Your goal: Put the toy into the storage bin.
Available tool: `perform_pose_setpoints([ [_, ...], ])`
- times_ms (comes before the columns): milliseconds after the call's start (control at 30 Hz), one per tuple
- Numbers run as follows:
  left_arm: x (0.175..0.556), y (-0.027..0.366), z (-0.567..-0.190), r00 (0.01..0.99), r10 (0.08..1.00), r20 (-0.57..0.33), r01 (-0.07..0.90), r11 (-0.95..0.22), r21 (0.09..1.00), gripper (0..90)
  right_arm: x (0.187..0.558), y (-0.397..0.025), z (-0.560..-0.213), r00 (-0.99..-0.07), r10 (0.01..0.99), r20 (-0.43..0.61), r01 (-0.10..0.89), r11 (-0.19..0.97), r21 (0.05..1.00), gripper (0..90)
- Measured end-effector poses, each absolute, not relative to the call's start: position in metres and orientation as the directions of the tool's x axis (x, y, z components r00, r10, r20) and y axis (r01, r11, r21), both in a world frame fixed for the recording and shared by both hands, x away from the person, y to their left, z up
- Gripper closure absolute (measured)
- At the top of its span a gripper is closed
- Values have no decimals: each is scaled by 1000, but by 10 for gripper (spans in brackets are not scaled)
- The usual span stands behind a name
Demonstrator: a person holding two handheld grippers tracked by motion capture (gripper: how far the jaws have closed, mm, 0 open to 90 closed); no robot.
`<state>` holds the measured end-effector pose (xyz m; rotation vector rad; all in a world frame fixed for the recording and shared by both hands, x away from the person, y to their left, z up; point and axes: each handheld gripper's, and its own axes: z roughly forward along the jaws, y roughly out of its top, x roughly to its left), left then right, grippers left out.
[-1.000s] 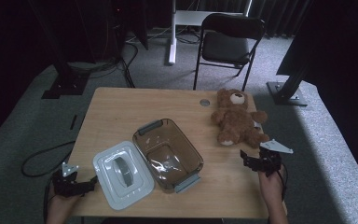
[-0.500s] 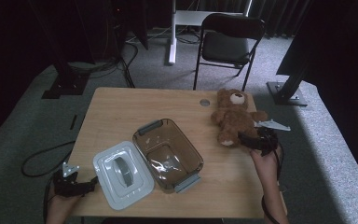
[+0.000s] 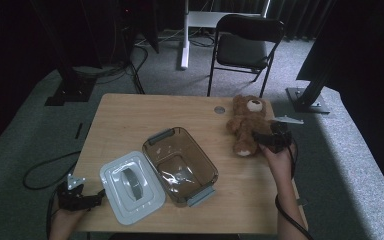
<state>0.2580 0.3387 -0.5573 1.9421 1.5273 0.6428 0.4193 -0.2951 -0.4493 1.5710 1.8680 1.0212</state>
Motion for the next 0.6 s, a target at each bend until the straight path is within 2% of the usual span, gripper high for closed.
perform_pose_setpoints([
  [600, 258, 338, -557, 236, 972, 18, 692, -181, 699, 5, 470, -295, -458, -136, 984, 111, 658, 6, 753, 111],
])
